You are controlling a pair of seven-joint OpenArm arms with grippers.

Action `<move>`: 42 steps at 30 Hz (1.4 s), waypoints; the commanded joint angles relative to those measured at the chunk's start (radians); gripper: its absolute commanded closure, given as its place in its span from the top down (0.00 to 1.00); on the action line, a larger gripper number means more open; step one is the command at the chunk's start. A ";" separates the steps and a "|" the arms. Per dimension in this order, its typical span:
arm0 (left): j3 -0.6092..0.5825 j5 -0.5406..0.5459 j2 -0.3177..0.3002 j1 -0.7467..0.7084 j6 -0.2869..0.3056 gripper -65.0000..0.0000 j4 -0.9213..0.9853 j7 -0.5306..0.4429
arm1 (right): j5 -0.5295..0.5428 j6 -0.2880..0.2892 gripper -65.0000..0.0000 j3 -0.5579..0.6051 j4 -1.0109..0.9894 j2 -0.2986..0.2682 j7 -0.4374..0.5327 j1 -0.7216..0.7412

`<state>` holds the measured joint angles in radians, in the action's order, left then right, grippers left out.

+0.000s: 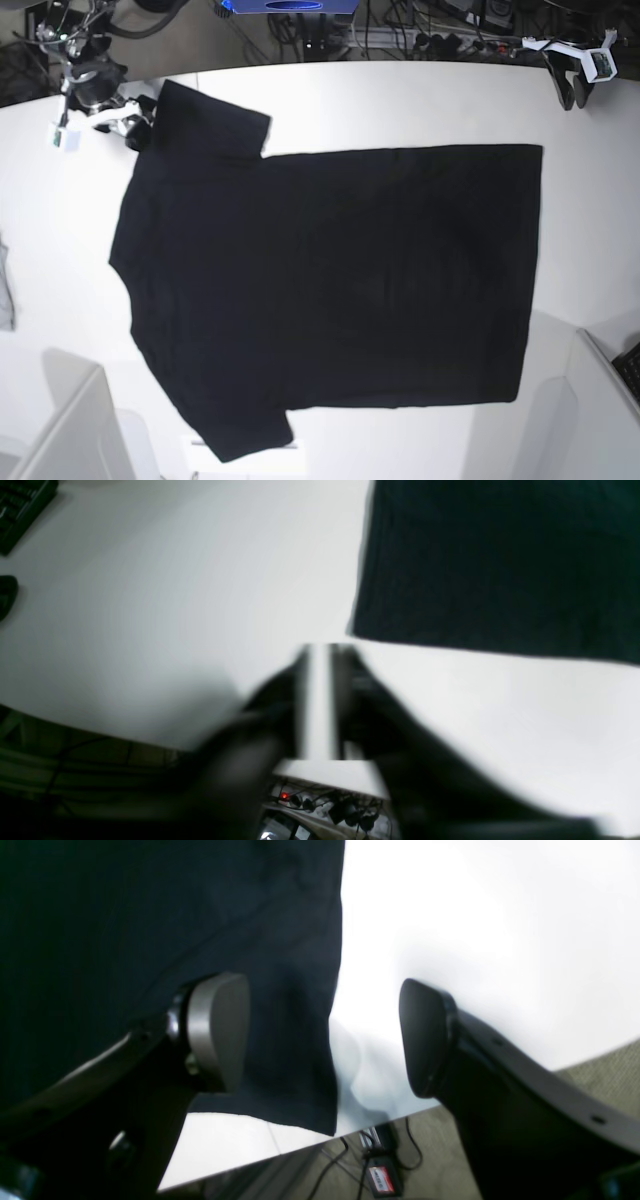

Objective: Fold the T-shirt properly
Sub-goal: 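Lower both grippers to the shoulder corners of the black T-shirt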

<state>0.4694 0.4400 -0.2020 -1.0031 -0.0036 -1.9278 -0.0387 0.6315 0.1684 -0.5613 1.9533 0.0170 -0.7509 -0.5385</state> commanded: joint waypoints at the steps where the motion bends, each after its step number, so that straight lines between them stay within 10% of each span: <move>1: 0.005 0.003 -0.001 -0.001 -0.003 0.37 -0.014 -0.019 | 0.018 0.032 0.67 -0.007 -0.001 -0.004 0.004 0.013; 5: 0.005 0.003 -0.001 0.051 -0.002 0.61 -0.014 -0.016 | 0.018 0.078 0.58 -0.044 -0.090 -0.001 -0.019 0.059; 12: 0.007 0.021 0.000 0.128 0.007 0.62 -0.012 0.132 | 0.018 0.098 0.56 -0.036 -0.187 -0.002 -0.019 0.064; 18: 0.096 0.230 0.000 0.189 0.130 0.62 0.018 0.279 | 0.018 0.122 0.56 -0.010 -0.196 0.001 -0.019 0.054; 30: 0.206 0.263 0.002 0.338 0.133 0.62 0.052 0.506 | 0.017 0.122 0.55 0.065 -0.243 -0.005 -0.012 0.036; 36: 0.205 0.263 0.003 0.419 0.133 0.62 0.172 0.572 | 0.015 0.122 0.04 0.071 -0.245 -0.005 -0.019 0.036; 42: 0.200 0.265 0.003 0.482 0.135 0.62 0.256 0.575 | 0.015 0.121 0.00 0.068 -0.245 -0.005 -0.019 0.036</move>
<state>0.6655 0.6945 -0.1856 -0.5194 0.1291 -1.6588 0.5514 0.6624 0.2962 -0.4908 1.7042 0.0166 -0.7464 -0.4942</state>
